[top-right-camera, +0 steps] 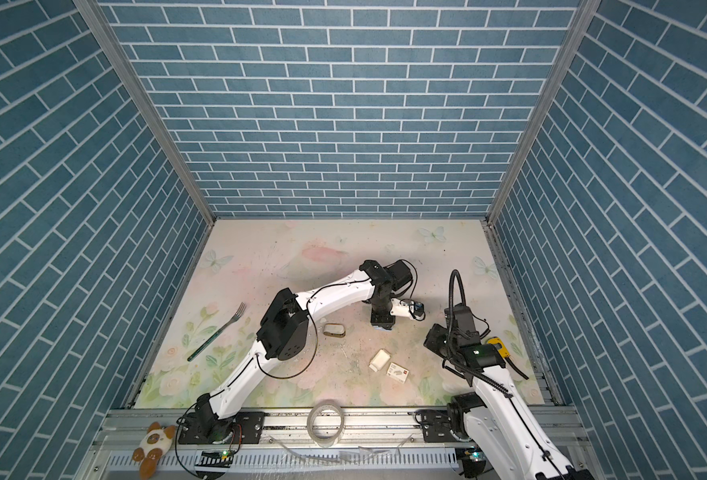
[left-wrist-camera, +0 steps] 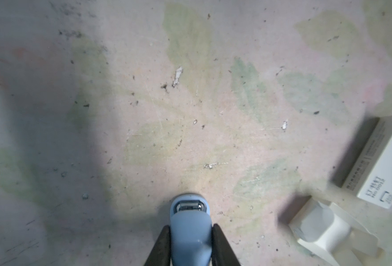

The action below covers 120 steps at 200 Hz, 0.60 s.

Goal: Load the staples into the stapler

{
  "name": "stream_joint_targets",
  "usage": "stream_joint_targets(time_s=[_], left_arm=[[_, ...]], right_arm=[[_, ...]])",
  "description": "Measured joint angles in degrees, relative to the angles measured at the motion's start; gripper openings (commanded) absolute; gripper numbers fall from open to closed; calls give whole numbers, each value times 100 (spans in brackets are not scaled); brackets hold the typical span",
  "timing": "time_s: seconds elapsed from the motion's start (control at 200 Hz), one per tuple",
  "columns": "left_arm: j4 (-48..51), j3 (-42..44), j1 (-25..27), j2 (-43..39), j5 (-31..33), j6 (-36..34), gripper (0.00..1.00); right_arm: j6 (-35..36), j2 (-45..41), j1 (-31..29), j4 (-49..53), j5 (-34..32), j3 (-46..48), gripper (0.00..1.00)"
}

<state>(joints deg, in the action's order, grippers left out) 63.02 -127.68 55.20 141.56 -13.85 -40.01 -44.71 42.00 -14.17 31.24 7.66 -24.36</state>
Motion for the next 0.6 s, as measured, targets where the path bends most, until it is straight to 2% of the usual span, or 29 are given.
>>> stream_joint_targets(time_s=[0.185, 0.6], left_arm=[[-175, 326, -4, -175, 20, 83, 30], [-420, 879, -7, -361, 74, 203, 43]], right_arm=[[0, -37, 0, 39, -22, 0, 13], [13, -131, 0, 103, -68, 0, 16]])
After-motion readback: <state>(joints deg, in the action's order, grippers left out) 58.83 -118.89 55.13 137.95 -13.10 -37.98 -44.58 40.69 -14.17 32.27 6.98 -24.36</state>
